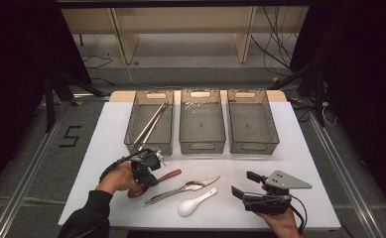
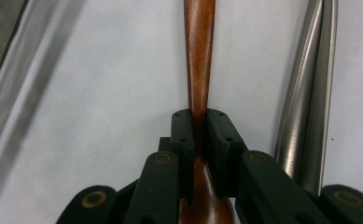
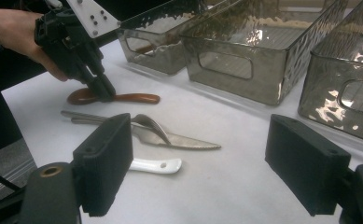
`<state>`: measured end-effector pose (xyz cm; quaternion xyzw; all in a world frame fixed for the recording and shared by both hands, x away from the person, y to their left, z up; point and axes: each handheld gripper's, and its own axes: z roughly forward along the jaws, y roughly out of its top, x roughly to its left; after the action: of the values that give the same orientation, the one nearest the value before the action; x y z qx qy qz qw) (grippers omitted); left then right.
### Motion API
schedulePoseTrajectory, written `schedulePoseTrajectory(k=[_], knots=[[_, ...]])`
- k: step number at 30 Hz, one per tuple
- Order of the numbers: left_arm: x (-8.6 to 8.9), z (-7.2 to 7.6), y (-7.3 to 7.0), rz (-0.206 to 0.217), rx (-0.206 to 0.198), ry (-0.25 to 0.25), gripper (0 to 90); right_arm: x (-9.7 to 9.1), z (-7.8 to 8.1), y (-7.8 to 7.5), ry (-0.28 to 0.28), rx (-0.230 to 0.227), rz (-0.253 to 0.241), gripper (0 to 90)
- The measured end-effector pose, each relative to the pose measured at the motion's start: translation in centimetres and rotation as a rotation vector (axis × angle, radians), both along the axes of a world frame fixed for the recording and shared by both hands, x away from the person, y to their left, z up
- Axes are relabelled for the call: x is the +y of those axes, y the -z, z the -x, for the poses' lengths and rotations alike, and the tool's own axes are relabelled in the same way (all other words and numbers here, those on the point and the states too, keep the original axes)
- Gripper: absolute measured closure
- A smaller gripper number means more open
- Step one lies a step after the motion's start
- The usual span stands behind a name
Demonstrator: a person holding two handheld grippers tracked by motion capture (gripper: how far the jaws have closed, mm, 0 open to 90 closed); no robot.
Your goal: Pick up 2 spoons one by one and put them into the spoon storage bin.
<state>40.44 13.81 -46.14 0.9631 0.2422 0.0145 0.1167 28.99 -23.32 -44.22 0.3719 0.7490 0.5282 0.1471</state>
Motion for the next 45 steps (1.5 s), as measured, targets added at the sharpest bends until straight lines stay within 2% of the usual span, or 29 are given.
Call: schedulePoseTrajectory(k=[12,13,17,19,20,23,32,37,41,45], knots=[[0.4,-0.3,-0.2,0.030,0.022,-0.048,81.4,0.0,0.0,0.0,0.000,-0.004,0.002,23.7],[0.4,-0.3,-0.2,0.045,0.026,-0.058,81.4,0.0,0.0,0.0,0.001,-0.005,0.002,23.7],[0.5,-0.3,-0.9,0.058,0.017,-0.065,81.4,-0.1,0.0,0.0,0.001,-0.004,0.002,23.7],[0.6,-0.3,-1.2,0.077,0.021,-0.078,81.4,0.0,0.0,0.0,0.001,-0.004,0.002,23.7],[0.7,-0.3,-1.3,0.074,0.019,-0.070,81.4,0.0,0.0,0.0,0.001,-0.004,0.002,23.7],[0.7,-0.3,-1.8,0.089,0.005,-0.090,81.3,0.0,0.0,0.0,0.001,-0.004,0.002,23.7],[0.8,-0.3,-3.7,0.191,-0.026,-0.127,81.3,0.0,0.0,0.0,0.004,0.000,0.001,23.7],[0.9,-0.5,-4.5,0.230,-0.044,-0.143,81.3,0.0,0.0,0.0,0.006,0.004,-0.001,23.7],[0.7,-0.8,-5.3,0.259,-0.061,-0.153,81.3,0.0,-0.1,0.1,0.007,0.004,-0.001,23.7],[0.2,-1.4,-6.1,0.305,-0.074,-0.170,81.3,-0.1,-0.1,0.1,0.009,0.005,-0.002,23.7]])
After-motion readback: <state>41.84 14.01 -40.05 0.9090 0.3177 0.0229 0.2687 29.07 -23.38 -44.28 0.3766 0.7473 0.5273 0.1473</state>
